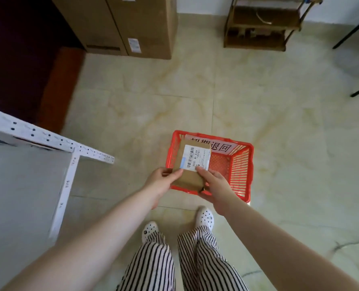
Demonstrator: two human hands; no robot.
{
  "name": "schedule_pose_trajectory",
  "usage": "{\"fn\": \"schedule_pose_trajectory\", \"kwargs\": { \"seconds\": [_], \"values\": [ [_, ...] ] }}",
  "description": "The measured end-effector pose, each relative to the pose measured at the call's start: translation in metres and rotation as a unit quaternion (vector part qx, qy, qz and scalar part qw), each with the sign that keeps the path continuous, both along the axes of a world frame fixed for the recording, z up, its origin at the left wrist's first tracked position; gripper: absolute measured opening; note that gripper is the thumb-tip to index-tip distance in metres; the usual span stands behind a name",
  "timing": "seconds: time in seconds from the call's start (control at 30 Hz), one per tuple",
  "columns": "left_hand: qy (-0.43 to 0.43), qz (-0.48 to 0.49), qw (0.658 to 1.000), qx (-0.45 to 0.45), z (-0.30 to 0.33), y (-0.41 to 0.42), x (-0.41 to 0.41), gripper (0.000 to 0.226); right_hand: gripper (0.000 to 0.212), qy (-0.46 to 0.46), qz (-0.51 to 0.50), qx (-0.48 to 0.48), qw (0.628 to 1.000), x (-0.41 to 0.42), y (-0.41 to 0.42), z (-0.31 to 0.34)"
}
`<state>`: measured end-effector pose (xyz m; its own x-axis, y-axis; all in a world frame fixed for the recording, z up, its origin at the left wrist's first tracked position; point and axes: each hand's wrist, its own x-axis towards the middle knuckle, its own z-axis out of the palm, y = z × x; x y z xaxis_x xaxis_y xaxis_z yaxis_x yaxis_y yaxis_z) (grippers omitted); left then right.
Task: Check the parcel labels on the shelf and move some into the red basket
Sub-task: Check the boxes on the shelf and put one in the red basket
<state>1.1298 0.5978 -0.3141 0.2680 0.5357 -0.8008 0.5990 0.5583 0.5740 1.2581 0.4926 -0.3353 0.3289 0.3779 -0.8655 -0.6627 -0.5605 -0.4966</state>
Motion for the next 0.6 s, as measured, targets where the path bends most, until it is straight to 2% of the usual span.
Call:
{"fn": "schedule_pose_trajectory", "kwargs": {
  "seconds": [0.17, 0.3, 0.43, 0.6],
  "values": [
    [0.040, 0.000, 0.999, 0.011, -0.106, 0.003, 0.040, 0.023, 0.050, -0.002, -0.002, -0.005, 1.000, 0.028, 0.012, -0.103],
    [0.097, 0.002, 0.995, 0.010, -0.215, 0.008, 0.064, 0.036, 0.041, -0.025, 0.010, -0.028, 0.999, 0.043, 0.024, -0.212],
    [0.128, -0.016, 0.991, 0.040, -0.326, 0.024, 0.085, 0.034, 0.031, -0.042, 0.025, -0.026, 0.998, 0.053, 0.042, -0.323],
    [0.151, -0.016, 0.986, 0.071, -0.444, 0.043, 0.096, 0.033, 0.036, -0.085, 0.053, -0.002, 0.995, 0.053, 0.073, -0.443]
  ]
}}
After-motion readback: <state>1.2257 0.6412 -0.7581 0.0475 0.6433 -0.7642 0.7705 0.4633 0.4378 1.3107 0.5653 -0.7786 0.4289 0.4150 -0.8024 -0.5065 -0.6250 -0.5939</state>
